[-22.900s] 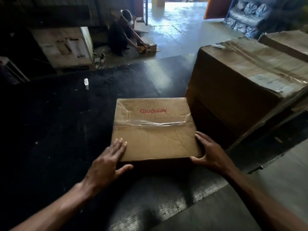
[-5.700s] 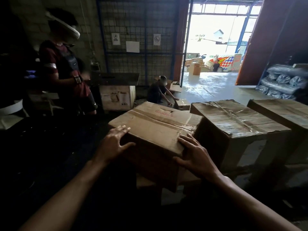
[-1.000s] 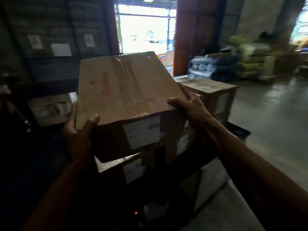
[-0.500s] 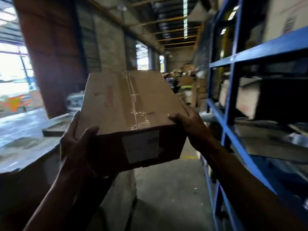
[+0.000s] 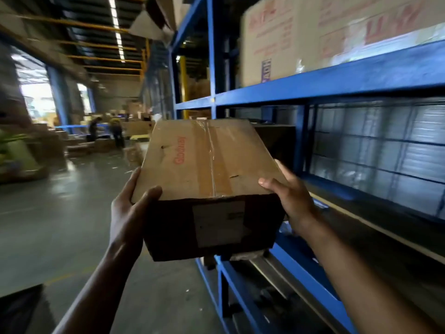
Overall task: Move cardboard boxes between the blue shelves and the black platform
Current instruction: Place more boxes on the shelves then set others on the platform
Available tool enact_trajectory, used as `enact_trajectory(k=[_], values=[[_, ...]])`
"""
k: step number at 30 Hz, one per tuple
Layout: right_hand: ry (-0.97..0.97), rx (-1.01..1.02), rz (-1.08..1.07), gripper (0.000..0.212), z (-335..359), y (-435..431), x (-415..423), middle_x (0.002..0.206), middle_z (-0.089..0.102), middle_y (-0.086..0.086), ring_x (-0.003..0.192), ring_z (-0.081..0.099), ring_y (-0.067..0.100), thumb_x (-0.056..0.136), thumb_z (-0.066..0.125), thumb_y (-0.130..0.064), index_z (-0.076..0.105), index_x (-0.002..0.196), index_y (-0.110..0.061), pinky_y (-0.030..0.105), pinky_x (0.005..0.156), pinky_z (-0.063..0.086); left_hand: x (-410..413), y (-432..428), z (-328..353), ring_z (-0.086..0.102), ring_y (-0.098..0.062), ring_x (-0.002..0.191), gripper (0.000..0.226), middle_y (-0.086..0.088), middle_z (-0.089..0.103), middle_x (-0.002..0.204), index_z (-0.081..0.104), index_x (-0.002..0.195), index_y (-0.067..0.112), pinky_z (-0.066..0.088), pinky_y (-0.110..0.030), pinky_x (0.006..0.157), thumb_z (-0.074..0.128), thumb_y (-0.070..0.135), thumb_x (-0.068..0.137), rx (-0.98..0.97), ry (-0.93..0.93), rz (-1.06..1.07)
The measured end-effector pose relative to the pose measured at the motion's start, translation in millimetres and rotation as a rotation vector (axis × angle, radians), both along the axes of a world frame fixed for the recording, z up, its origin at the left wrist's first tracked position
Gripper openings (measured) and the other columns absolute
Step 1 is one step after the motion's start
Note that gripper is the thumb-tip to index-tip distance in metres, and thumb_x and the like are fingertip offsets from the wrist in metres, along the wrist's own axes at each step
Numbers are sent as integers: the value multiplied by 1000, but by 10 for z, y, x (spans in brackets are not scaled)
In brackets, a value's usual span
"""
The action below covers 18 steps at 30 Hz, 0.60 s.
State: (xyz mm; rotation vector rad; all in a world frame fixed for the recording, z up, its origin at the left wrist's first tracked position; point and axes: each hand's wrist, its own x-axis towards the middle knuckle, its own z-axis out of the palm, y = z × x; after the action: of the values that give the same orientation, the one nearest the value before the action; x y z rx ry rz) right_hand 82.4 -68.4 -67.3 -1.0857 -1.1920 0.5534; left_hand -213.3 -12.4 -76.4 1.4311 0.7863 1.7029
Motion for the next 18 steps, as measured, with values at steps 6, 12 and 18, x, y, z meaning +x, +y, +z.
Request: enact_trajectory(k=[6,12,18], values=[[4,0,-270,74,-55,124,482,104,72,-14,103,67,11,77,72,-36,40,144,-38,44,99,49,700,888,-79,64,-7,110,71,10,67,122,53,140,28,52,-34,97,72,40,73,-19,32,-186],[24,14,-465,86,-128,548,1028,116,66,-12,121,54,13,78,75,-36,29,150,-36,43,111,36,1535,1726,-65,60,2,108,66,9,63,123,51,143,24,46,-14,85,72,38,82,-7,80,-357],[-2,-9,-641,81,-41,988,1496,82,57,-29,95,53,0,85,71,-27,26,153,-29,47,111,36,2380,2505,30,56,6,99,57,15,58,117,45,146,21,43,-12,83,64,27,93,14,100,-517]])
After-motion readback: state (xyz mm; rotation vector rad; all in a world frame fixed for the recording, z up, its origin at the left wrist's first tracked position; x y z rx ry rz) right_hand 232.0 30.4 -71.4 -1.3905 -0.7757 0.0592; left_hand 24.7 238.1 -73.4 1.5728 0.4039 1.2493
